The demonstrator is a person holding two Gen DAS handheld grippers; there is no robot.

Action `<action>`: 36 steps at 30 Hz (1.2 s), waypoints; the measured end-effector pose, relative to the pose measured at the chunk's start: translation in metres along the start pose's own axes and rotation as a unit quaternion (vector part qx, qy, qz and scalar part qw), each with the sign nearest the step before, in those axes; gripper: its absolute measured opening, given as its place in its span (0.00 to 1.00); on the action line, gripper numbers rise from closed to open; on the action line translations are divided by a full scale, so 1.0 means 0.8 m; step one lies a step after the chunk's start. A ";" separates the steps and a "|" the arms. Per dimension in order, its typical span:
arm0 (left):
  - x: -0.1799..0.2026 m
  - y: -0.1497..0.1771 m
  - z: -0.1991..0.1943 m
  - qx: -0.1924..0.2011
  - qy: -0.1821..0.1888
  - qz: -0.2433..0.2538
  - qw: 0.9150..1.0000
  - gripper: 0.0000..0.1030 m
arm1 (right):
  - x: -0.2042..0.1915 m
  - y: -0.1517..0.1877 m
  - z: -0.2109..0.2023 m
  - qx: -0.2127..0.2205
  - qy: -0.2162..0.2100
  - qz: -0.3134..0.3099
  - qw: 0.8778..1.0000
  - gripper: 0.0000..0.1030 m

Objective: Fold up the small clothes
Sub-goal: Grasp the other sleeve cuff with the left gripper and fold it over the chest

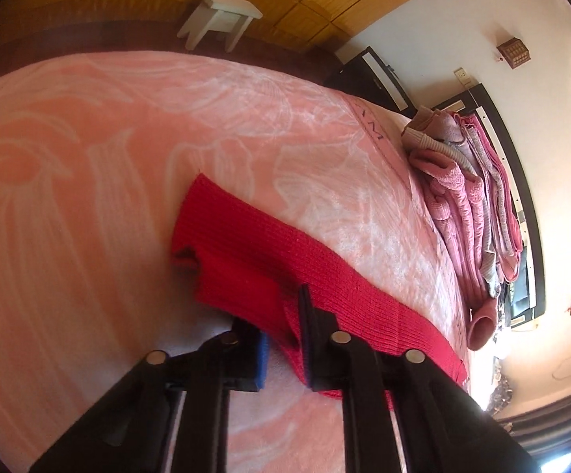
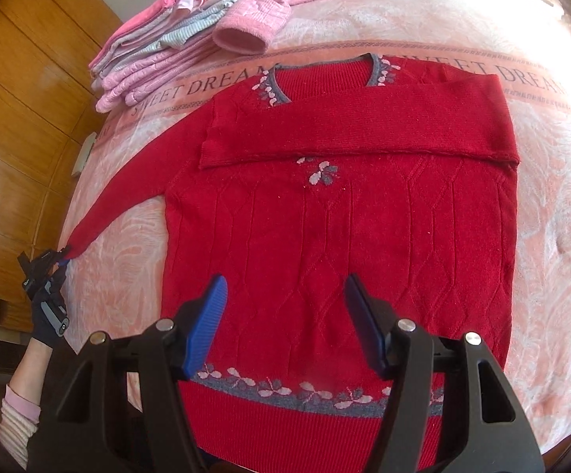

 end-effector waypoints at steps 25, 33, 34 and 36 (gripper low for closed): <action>0.312 0.177 0.074 -0.026 0.030 0.220 0.975 0.04 | 0.113 -0.080 0.082 0.038 0.082 0.059 0.994 0.60; 0.417 0.301 0.117 -0.073 0.076 0.275 0.956 0.04 | 0.154 -0.097 0.082 0.048 0.047 0.095 0.993 0.59; 0.428 0.316 0.121 -0.079 0.081 0.283 0.953 0.04 | 0.161 -0.097 0.082 0.047 0.046 0.098 0.993 0.59; 0.450 0.348 0.127 -0.090 0.093 0.298 0.946 0.04 | 0.174 -0.095 0.083 0.047 0.049 0.104 0.992 0.59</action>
Point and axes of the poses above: each gripper's, at about its wrist camera, not at the fingertips, and z roughly the way its jaws point, x to its right, y to its underside, the point moved 2 cm from there along z, roughly the way its jaws point, and after that the axes turned 5 degrees about y, right-handed, at the moved point
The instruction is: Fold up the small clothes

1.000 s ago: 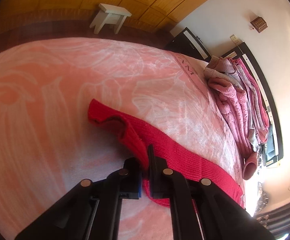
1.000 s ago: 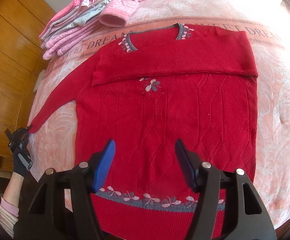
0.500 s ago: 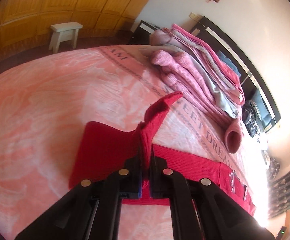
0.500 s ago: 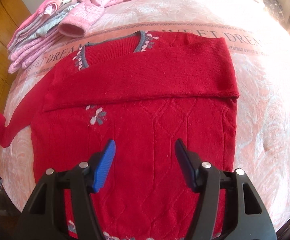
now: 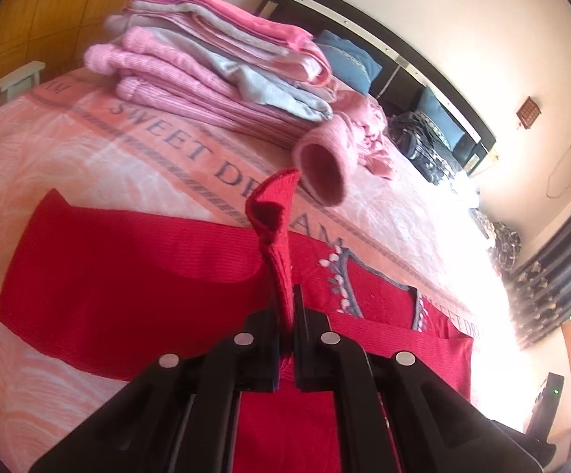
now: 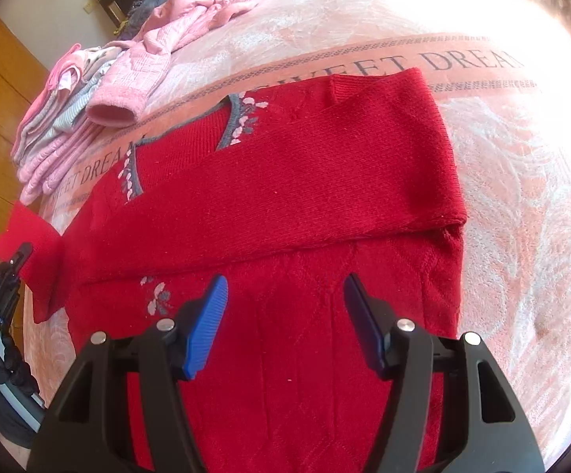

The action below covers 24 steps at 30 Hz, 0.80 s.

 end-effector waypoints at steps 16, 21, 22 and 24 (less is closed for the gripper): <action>0.150 0.103 0.113 -0.089 0.065 0.051 0.993 0.06 | 0.102 0.005 0.003 -0.015 -0.040 0.077 0.996 0.59; 0.165 0.139 0.137 -0.157 0.092 0.081 0.980 0.16 | 0.105 0.003 0.000 -0.013 -0.044 0.078 0.996 0.59; 0.171 0.144 0.135 -0.166 0.099 0.090 0.977 0.19 | 0.103 0.002 -0.002 -0.011 -0.045 0.075 0.996 0.59; 0.181 0.143 0.125 -0.170 0.115 0.110 0.973 0.19 | 0.102 0.000 -0.007 -0.005 -0.046 0.069 0.997 0.59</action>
Point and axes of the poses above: each gripper's, at about its wrist camera, not at the fingertips, and z roughly the way its jaws point, x to its right, y to its underside, the point moved 2 cm from there along z, roughly the way its jaws point, and after that the axes turned 5 degrees about y, right-handed, at the moved point
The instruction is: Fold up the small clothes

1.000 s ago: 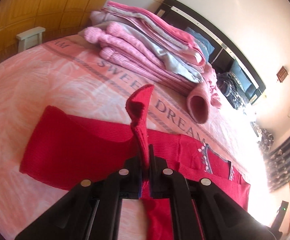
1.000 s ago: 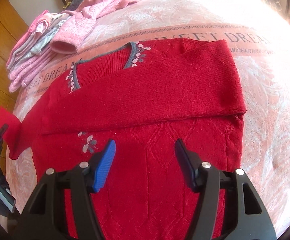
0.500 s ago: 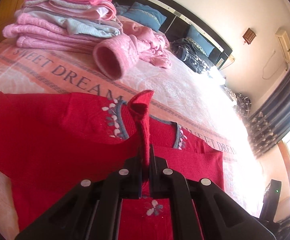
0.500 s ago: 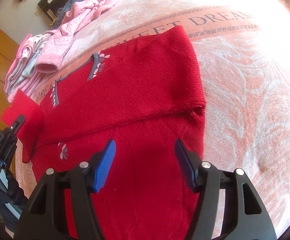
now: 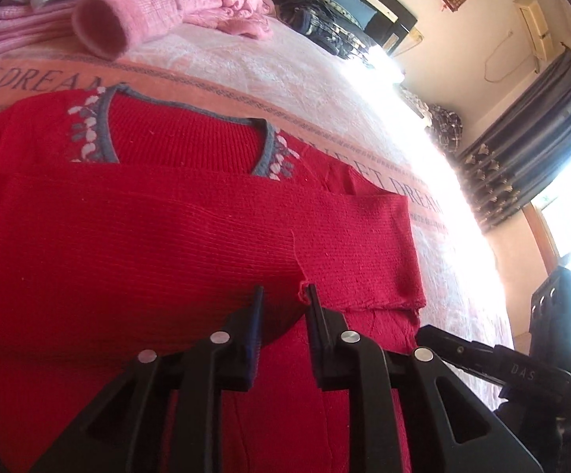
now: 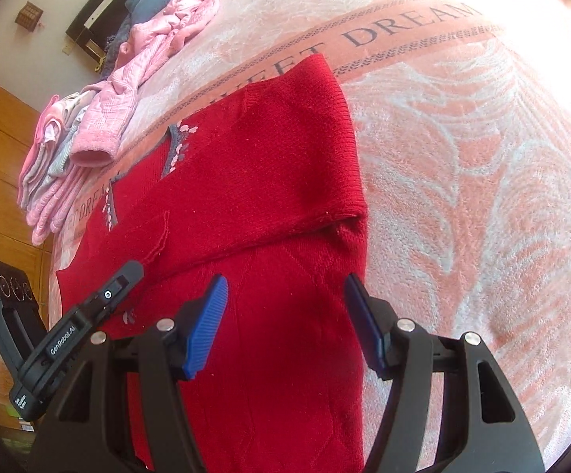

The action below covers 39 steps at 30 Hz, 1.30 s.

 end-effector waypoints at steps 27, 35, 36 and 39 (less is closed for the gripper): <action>-0.257 -0.018 -0.196 0.067 -0.146 -0.133 0.978 0.45 | -0.149 -0.023 0.087 -0.064 -0.039 -0.067 0.995 0.50; -0.272 -0.028 -0.232 0.109 -0.181 -0.135 0.968 0.46 | -0.178 -0.014 0.083 -0.064 -0.008 -0.141 0.988 0.39; -0.274 -0.027 -0.233 0.111 -0.180 -0.141 0.967 0.46 | -0.180 -0.012 0.085 -0.066 -0.006 -0.143 0.988 0.39; -0.280 -0.026 -0.235 0.113 -0.179 -0.153 0.965 0.46 | -0.183 -0.009 0.086 -0.062 0.002 -0.150 0.987 0.10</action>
Point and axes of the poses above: each gripper's, at about its wrist camera, not at the fingertips, and z roughly the way its jaws point, x to its right, y to its underside, the point moved 2 cm from there along z, roughly the way its jaws point, and after that the axes turned 5 degrees about y, right-handed, at the moved point
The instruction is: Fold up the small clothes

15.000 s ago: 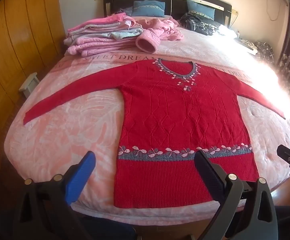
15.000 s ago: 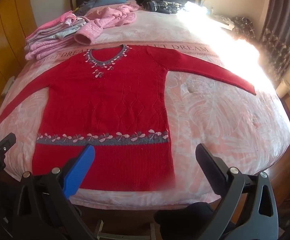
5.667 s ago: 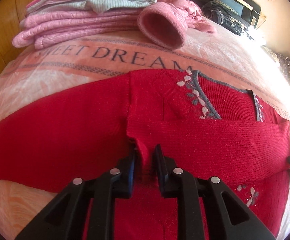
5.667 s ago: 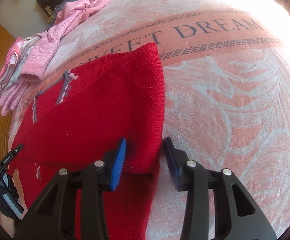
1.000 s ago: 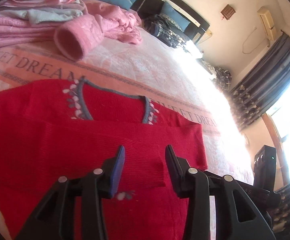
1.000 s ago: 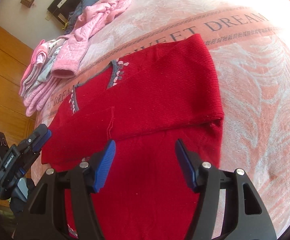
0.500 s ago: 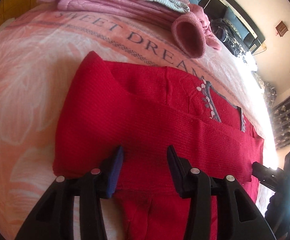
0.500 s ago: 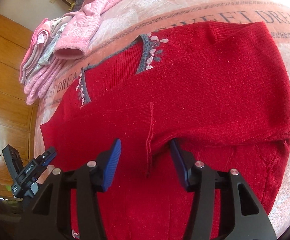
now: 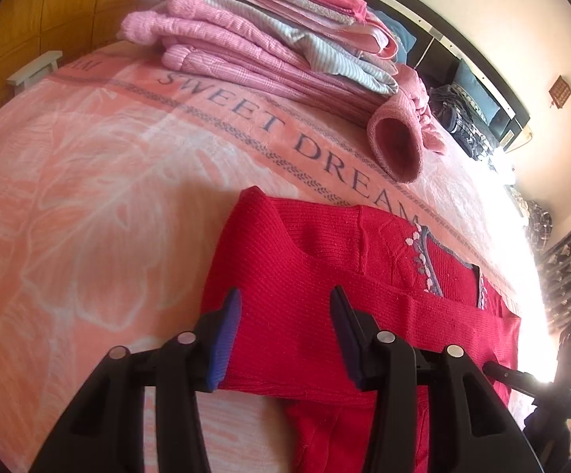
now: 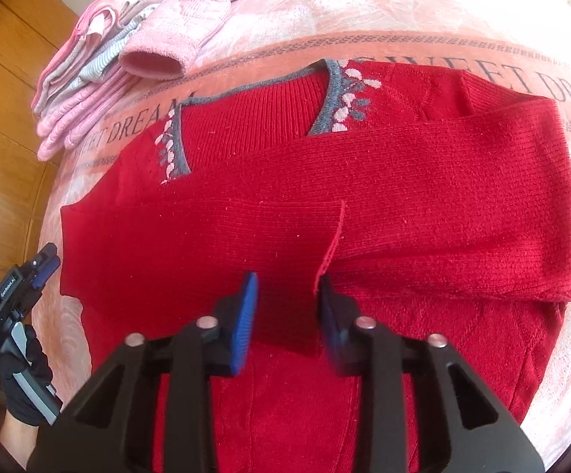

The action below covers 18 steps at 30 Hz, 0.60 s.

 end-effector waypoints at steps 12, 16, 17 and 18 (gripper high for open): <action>0.020 -0.005 -0.008 0.027 0.009 0.013 1.000 0.46 | 0.027 -0.031 -0.090 0.092 -0.068 0.036 0.993 0.04; 0.036 0.001 -0.002 0.022 0.011 0.027 0.999 0.46 | 0.070 -0.034 -0.112 0.118 -0.057 0.066 0.989 0.04; 0.041 0.003 0.001 0.020 0.011 0.032 0.999 0.46 | 0.083 -0.034 -0.115 0.124 -0.053 0.076 0.988 0.04; 0.046 0.006 0.003 0.018 0.010 0.038 0.999 0.46 | 0.095 -0.034 -0.118 0.130 -0.050 0.085 0.987 0.04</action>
Point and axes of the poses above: each gripper's, at about its wrist camera, not at the fingertips, and z roughly the way its jaws point, x to its right, y to its underside, the point moved 2 cm from there along z, roughly the way its jaws point, and after that the axes turned 5 degrees about y, right-handed, at the moved point
